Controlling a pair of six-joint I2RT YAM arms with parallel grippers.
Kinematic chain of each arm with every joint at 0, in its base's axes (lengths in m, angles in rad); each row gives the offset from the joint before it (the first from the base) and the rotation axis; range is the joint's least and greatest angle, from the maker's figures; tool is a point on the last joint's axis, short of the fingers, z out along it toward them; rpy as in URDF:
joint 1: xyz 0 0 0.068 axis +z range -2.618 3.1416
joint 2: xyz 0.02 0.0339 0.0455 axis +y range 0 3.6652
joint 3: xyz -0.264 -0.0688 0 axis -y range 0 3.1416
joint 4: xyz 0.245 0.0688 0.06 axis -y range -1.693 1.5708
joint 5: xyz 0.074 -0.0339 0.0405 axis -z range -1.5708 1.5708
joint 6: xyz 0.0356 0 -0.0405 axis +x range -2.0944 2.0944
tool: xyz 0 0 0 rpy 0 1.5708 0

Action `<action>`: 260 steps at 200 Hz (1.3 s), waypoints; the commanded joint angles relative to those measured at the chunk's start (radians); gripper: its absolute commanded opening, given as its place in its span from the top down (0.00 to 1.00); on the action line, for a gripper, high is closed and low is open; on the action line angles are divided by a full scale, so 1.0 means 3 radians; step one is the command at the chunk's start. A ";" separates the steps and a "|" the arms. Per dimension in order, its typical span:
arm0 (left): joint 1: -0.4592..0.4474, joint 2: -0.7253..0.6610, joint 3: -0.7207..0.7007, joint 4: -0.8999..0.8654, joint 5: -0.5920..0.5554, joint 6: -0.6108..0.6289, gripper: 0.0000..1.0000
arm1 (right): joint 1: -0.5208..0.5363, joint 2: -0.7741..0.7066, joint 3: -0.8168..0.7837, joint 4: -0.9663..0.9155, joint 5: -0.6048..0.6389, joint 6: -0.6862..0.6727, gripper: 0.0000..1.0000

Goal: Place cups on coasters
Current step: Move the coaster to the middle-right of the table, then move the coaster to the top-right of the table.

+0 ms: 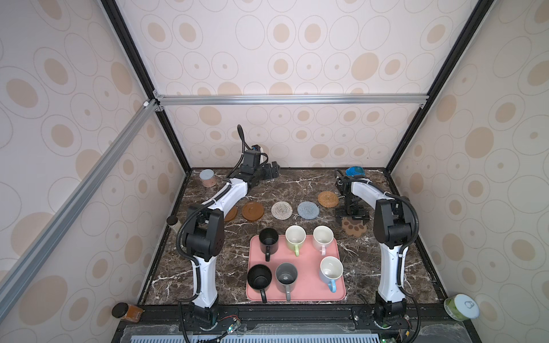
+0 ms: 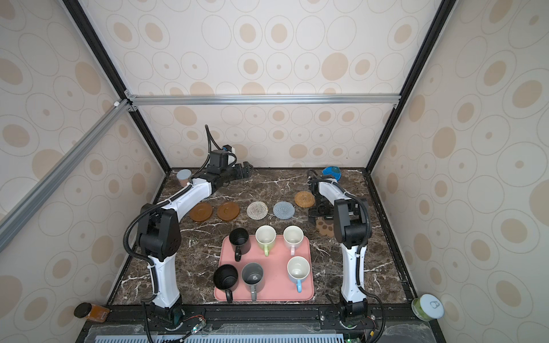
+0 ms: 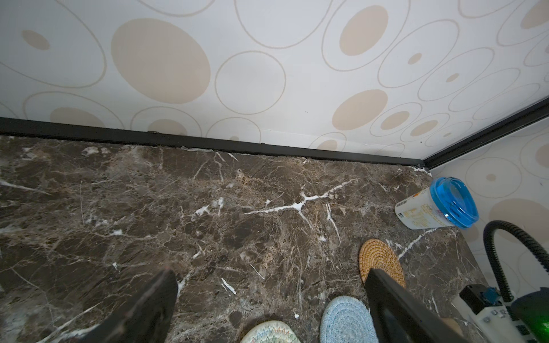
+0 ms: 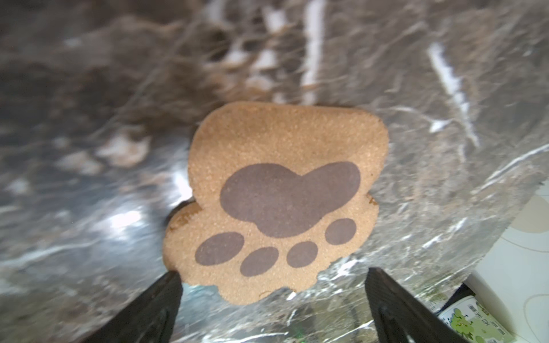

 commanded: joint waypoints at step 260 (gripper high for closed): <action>0.0034 0.0206 0.0373 -0.0147 -0.0019 -0.0012 0.00 | -0.0040 0.0974 0.1513 0.0436 -0.1913 -0.0246 0.00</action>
